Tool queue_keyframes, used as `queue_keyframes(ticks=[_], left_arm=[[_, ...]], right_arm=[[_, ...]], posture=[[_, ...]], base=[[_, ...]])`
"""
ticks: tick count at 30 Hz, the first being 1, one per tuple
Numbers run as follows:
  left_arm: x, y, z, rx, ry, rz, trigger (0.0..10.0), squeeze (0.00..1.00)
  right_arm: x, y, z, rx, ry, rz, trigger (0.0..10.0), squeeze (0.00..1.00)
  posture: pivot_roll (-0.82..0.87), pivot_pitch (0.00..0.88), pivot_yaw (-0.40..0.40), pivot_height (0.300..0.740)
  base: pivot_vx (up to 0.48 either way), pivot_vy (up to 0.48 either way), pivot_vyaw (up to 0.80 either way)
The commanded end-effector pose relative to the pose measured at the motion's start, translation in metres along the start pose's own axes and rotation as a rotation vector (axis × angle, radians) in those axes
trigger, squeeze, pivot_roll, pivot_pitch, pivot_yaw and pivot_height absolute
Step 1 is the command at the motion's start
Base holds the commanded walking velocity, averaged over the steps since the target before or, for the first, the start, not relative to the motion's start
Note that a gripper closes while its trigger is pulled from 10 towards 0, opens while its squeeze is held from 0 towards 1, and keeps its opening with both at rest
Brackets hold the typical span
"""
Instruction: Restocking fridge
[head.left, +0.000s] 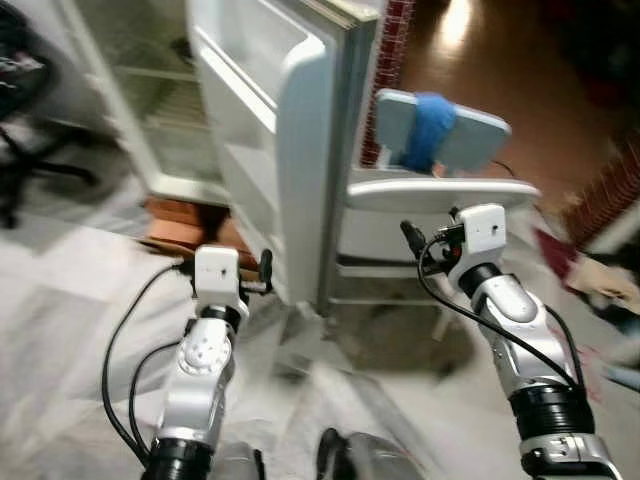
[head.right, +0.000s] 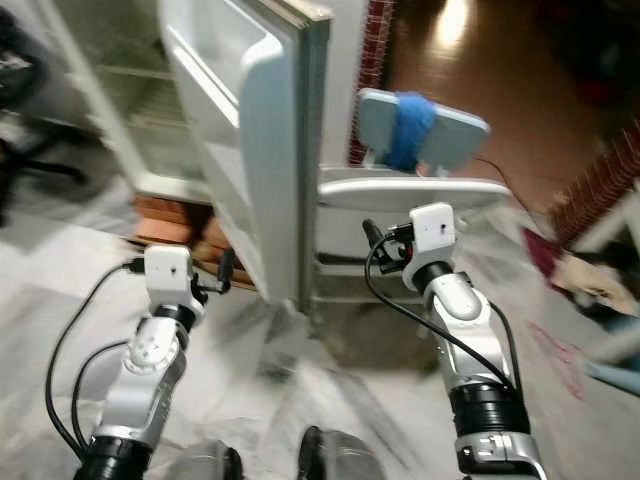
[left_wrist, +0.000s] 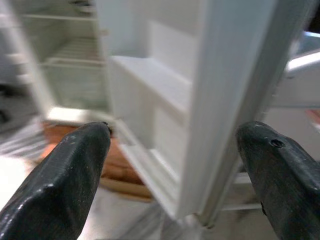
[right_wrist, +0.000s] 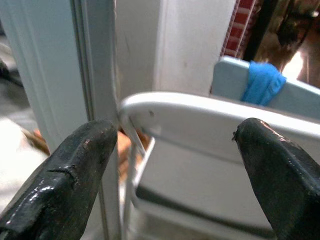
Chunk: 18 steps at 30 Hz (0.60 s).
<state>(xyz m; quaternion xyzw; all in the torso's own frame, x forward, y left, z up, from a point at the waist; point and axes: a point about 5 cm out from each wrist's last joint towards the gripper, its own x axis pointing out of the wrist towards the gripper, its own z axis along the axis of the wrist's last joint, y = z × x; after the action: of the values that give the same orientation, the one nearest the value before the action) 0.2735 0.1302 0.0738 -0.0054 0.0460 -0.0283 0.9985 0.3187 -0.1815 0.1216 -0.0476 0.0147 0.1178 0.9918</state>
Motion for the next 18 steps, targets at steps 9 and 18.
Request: queue_keyframes(ticks=[9, 18], left_arm=[[0.0, 0.006, 0.009, 0.018, -0.052, 0.005, 10.0, 0.0], [0.0, 0.006, 0.01, 0.016, -0.061, -0.007, 10.0, 0.0]], right_arm=[[-0.008, 0.014, -0.005, 0.066, -0.086, -0.12, 10.0, 0.0], [-0.007, 0.018, -0.006, 0.076, -0.097, -0.18, 10.0, 0.0]], posture=[[0.02, 0.102, -0.045, 0.74], [0.02, 0.096, -0.037, 0.74]], base=[[0.0, 0.0, 0.78], [0.331, 0.0, 0.17]])
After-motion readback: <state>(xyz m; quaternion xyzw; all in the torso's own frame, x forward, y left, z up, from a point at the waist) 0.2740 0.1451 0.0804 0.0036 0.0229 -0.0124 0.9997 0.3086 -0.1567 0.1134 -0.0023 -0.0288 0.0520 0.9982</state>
